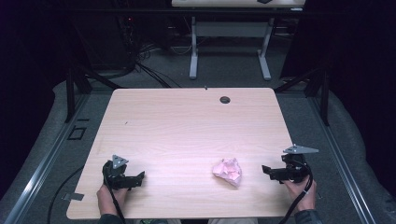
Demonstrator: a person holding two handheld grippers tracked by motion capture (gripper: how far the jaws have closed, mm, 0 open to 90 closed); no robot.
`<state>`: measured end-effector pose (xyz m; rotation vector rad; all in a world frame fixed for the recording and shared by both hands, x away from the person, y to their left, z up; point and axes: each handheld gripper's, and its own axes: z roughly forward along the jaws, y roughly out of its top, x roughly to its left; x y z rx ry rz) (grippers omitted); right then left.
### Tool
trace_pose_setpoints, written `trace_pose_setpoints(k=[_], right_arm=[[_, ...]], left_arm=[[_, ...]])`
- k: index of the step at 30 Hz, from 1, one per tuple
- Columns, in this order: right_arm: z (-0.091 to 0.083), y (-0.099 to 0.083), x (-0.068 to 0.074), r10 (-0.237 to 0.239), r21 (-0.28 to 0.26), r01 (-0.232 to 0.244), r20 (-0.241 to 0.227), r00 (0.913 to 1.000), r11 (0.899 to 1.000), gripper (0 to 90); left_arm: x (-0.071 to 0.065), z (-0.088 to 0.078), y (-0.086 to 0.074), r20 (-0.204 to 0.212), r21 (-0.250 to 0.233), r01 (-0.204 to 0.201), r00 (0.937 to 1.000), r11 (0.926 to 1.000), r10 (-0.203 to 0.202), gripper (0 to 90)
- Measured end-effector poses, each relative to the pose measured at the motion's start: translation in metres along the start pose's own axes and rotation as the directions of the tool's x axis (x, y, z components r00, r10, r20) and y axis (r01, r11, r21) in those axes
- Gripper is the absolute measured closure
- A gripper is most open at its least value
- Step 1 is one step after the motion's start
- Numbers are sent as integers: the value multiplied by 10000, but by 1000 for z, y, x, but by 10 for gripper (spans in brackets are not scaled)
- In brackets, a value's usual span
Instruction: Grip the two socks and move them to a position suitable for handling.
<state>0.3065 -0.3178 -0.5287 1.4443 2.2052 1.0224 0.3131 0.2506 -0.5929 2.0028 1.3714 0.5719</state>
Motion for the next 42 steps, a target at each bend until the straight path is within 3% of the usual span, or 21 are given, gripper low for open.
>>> trace_pose_setpoints(k=[5,10,12,13,14,16,19,20,21,22,26,33,37,40,42], right_arm=[[-12,25,30,-755,75,762,-725,9945,9971,79],[-10,44,60,-1517,63,1547,-1614,9752,9879,180],[-1,55,77,-1823,203,1905,-2068,9613,9815,271],[-1,55,77,-1823,203,1905,-2068,9613,9815,271],[7,61,87,-2047,395,2183,-2186,9541,9751,355],[17,66,94,-2081,633,2273,-2236,9522,9718,412],[33,69,99,-2089,1023,2382,-2365,9489,9658,492],[39,70,100,-2023,1316,2374,-2353,9506,9625,532],[50,70,100,-1912,1853,2372,-2355,9529,9536,630],[50,70,100,-1912,1853,2372,-2355,9529,9536,630],[57,69,97,-1824,1876,2264,-2255,9570,9558,855],[41,75,98,-1895,1397,2235,-2215,9566,9646,865],[28,83,103,-1994,829,2244,-2380,9506,9710,866],[15,89,113,-2243,399,2421,-2559,9403,9694,866],[13,90,116,-2294,314,2455,-2587,9383,9689,866]], left_arm=[[0,0,0,7,-4,12,10000,10000,-12,2],[0,0,0,4,0,15,10000,10000,-15,2],[0,0,0,2,-5,16,10000,10000,-16,2],[0,0,0,3,-4,16,10000,10000,-16,2],[0,0,0,3,-3,15,10000,10000,-15,2],[0,0,0,-3,-5,13,10000,10000,-13,2],[0,0,0,5,-4,17,10000,10000,-17,2],[0,0,0,3,-6,17,10000,10000,-17,2],[0,0,0,5,-5,17,10000,10000,-17,2],[0,0,0,2,-4,16,10000,10000,-16,2],[0,0,0,4,10,-17,10000,10000,17,3],[0,0,0,-2,14,-5,10000,10000,5,3],[0,0,0,-7,34,-9,10000,10000,9,3],[0,0,0,-9,12,-12,10000,10000,12,3],[0,0,0,-4,11,-9,10000,10000,9,3]])
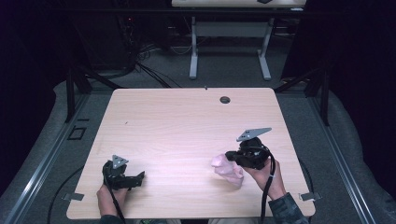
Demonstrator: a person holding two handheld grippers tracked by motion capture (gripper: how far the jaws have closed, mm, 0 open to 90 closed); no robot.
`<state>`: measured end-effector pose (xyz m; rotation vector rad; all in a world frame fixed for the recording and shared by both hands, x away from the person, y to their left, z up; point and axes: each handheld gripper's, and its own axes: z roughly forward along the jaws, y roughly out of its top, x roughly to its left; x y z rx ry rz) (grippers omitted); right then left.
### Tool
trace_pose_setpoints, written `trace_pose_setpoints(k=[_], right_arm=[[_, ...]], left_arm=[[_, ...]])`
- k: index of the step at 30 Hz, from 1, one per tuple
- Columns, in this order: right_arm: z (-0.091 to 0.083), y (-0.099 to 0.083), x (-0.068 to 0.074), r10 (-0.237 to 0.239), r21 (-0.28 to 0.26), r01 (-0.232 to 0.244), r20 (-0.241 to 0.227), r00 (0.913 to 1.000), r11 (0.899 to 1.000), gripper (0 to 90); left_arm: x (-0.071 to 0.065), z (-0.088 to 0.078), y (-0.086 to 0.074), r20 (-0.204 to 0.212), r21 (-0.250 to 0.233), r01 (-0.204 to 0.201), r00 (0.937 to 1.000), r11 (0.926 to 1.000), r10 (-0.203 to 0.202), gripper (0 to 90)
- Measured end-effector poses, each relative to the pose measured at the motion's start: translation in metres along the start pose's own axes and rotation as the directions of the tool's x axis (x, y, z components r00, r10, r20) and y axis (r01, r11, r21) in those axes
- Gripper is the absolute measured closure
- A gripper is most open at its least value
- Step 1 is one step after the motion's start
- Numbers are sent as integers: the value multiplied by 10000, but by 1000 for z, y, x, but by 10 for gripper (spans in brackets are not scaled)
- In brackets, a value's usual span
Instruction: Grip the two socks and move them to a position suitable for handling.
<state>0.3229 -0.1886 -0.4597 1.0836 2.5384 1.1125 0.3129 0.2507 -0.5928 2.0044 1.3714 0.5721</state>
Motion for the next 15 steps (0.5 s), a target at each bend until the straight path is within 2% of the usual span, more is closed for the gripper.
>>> trace_pose_setpoints(k=[5,10,11,13,14,15], right_arm=[[-11,13,24,-523,-528,505,-344,9980,9973,866],[-14,25,46,-778,-1041,654,-1199,9897,9924,866],[-11,27,50,-710,-1161,539,-1486,9863,9918,865],[-3,27,50,-544,-1138,349,-1730,9834,9929,864],[4,26,47,-401,-974,233,-1741,9839,9950,863],[15,24,43,-262,-735,151,-1534,9878,9972,861]], left_arm=[[0,0,0,1,1,0,10000,10000,0,4],[0,0,0,-3,32,-10,10000,10000,10,5],[0,0,0,-9,32,-2,10000,10000,2,5],[0,0,0,-15,22,3,10000,10000,-2,5],[0,0,0,-3,-4,5,10000,10000,-5,5],[0,0,0,-4,0,-3,10000,10000,3,5]])
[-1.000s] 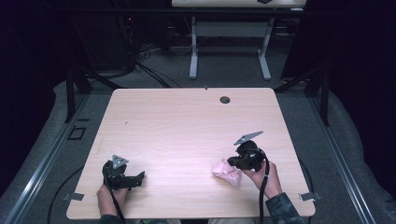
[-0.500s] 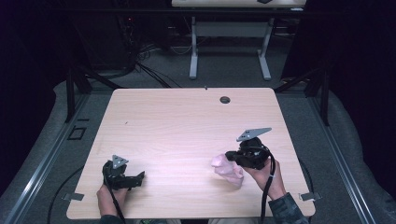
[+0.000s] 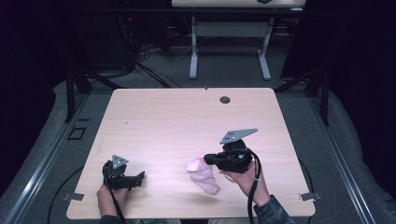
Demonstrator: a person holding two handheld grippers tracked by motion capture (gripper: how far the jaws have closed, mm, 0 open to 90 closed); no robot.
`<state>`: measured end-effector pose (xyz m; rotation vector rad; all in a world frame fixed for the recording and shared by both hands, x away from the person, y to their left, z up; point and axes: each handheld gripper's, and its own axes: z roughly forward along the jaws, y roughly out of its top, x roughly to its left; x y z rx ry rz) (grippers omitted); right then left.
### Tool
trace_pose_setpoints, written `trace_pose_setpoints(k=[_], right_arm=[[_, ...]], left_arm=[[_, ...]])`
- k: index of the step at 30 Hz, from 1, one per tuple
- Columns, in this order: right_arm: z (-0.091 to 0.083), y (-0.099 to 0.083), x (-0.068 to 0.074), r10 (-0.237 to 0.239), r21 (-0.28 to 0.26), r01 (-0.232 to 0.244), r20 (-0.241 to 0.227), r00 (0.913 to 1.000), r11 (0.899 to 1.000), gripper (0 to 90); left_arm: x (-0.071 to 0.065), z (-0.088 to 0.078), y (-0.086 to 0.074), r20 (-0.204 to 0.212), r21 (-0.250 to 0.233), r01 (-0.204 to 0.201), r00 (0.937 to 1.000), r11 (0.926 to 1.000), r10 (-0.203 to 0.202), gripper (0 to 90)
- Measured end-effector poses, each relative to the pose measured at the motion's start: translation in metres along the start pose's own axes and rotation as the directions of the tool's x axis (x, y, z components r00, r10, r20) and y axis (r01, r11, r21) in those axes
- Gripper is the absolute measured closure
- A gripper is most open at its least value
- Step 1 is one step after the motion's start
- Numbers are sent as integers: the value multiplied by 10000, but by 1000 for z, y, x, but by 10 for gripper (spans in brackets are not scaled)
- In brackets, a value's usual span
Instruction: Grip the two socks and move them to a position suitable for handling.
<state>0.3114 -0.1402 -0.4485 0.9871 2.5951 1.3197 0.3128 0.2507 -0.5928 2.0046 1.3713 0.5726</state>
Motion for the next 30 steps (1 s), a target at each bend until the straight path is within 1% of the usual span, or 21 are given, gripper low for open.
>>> trace_pose_setpoints(k=[1,2,3,4,5,6,8,9,11,13,15,17,18,20,21,22,23,25,27,28,30], right_arm=[[12,-6,-8,167,258,-175,337,9993,9995,860],[27,-15,-19,399,773,-444,591,9975,9960,856],[37,-22,-26,507,1060,-581,713,9962,9927,851],[48,-31,-33,632,1435,-781,1056,9924,9866,843],[63,-45,-42,611,2089,-904,1428,9879,9737,779],[63,-45,-42,611,2089,-904,1428,9879,9737,779],[69,-53,-44,535,2274,-887,1566,9862,9698,707],[67,-54,-43,384,2296,-753,1609,9862,9704,624],[65,-53,-43,264,2287,-632,1603,9867,9714,600],[58,-50,-44,119,2143,-465,1597,9871,9757,577],[53,-46,-46,-161,2047,-171,1599,9870,9787,557],[50,-41,-48,-305,2016,-32,1638,9860,9795,550],[49,-39,-50,-394,2018,54,1647,9856,9794,549],[51,-36,-51,-531,2042,194,1609,9855,9787,551],[53,-34,-52,-674,2141,328,1565,9854,9763,552],[56,-32,-52,-758,2225,404,1527,9854,9741,552],[59,-30,-53,-856,2309,502,1458,9856,9717,553],[68,-27,-54,-1054,2475,703,1317,9857,9663,562],[77,-25,-55,-1207,2691,849,1193,9855,9594,572],[80,-25,-56,-1245,2831,874,1155,9855,9551,576],[87,-25,-57,-1325,2976,966,1031,9858,9498,580]], left_arm=[[0,0,0,-8,-5,-10,10000,10000,10,5],[0,0,0,-4,5,6,10000,10000,-6,6],[0,0,0,-11,-11,6,10000,10000,-7,6],[0,0,0,-6,4,0,10000,10000,0,6],[0,0,0,-8,4,5,10000,10000,-5,6],[0,0,0,-11,1,1,10000,10000,-1,6],[0,0,0,0,-7,-6,10000,10000,6,6],[0,0,0,-2,-9,-1,10000,10000,1,6],[0,0,0,-66,-16,65,10000,10000,-65,4],[-1,-2,0,-119,79,150,9998,9999,-150,7],[-2,-5,-1,-180,194,395,9991,9990,-392,4],[-6,-13,-3,43,58,790,9969,9969,-790,4],[-10,-18,-3,109,-17,880,9961,9961,-880,4],[-21,-27,-1,413,-153,886,9953,9959,-879,4],[-28,-31,1,566,-132,725,9958,9973,-716,4],[-37,-34,3,779,-102,648,9949,9978,-638,4],[-47,-35,4,1116,-126,670,9916,9977,-651,4],[-71,-35,5,1499,177,178,9885,9997,-203,5],[-92,-33,4,2044,184,7,9789,9998,-44,17],[-100,-33,4,2177,177,-107,9760,9998,66,20],[-113,-33,6,2676,-16,-76,9635,10000,77,20]])
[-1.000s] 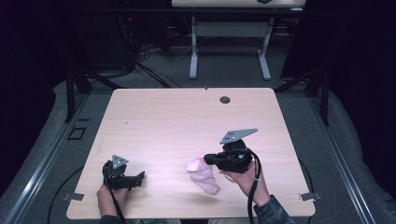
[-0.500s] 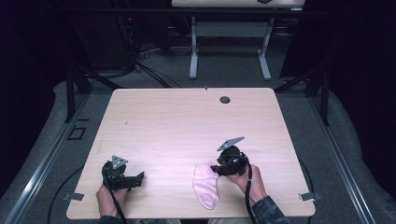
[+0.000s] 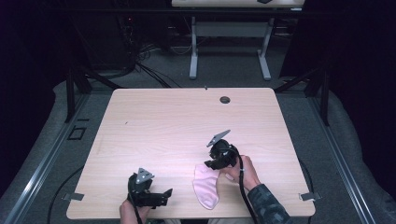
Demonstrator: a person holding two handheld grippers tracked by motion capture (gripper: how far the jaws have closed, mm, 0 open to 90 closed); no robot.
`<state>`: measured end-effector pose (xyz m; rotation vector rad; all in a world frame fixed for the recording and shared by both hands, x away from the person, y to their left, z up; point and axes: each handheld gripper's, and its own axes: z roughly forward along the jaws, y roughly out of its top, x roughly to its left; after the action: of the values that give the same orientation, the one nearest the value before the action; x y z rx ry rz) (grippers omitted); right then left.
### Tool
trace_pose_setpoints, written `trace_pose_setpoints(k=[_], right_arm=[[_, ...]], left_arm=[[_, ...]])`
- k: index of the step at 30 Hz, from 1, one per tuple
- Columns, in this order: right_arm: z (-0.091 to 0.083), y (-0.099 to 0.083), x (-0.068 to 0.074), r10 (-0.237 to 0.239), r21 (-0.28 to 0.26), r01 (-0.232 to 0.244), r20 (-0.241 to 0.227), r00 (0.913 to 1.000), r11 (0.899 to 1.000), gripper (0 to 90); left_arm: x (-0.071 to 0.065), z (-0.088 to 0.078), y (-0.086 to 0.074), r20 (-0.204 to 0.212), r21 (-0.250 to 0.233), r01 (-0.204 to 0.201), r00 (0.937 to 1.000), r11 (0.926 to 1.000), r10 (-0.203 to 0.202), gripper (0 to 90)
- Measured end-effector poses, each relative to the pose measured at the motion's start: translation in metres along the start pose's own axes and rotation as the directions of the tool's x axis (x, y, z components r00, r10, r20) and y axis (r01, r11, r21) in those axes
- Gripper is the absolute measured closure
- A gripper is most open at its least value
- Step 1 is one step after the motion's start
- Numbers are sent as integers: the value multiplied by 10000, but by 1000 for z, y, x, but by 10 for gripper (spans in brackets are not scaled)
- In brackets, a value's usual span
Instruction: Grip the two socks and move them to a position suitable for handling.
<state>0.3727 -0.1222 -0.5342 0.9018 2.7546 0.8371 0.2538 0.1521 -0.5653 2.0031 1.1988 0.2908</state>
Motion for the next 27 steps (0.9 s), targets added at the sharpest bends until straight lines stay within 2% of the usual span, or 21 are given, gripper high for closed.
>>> trace_pose_setpoints(k=[2,4,5,10,12,13,14,16,19,20,23,24,27], right_arm=[[5,1,0,-145,224,145,1,9999,9996,587],[7,2,0,-201,288,201,12,9998,9994,594],[8,2,0,-202,295,201,43,9998,9994,598],[14,0,-3,-85,428,85,-5,10000,9990,620],[16,-2,-5,2,480,-1,-8,10000,9988,634],[17,-3,-5,7,482,-5,-40,10000,9988,645],[17,-3,-5,7,482,-5,-40,10000,9988,645],[18,-4,-5,-15,480,14,6,10000,9988,657],[19,-4,-4,-143,579,136,117,9998,9982,675],[20,-5,-4,-167,626,158,149,9997,9979,686],[23,-6,-2,-256,713,241,211,9994,9972,721],[23,-6,-2,-243,689,234,121,9996,9974,747],[24,-7,-2,-179,639,177,31,9998,9978,780]], left_arm=[[-14,4,3,424,44,-377,9984,9993,374,21],[-30,8,7,845,64,-767,9935,9970,759,23],[-39,12,10,1148,68,-934,9891,9956,920,29],[-70,28,16,1845,129,-1358,9741,9907,1311,120],[-82,33,17,1880,76,-1634,9692,9865,1591,166],[-87,35,17,1881,60,-1809,9661,9835,1765,237],[-92,36,18,1889,55,-1933,9637,9811,1888,237],[-98,41,17,1978,110,-2073,9594,9782,2011,298],[-102,46,17,1979,399,-2316,9553,9720,2195,403],[-103,48,16,1945,440,-2271,9571,9729,2146,454],[-105,49,15,1852,623,-2414,9563,9684,2264,553],[-105,50,15,1863,672,-2442,9556,9674,2283,617],[-105,51,15,1872,926,-2664,9510,9594,2460,677]])
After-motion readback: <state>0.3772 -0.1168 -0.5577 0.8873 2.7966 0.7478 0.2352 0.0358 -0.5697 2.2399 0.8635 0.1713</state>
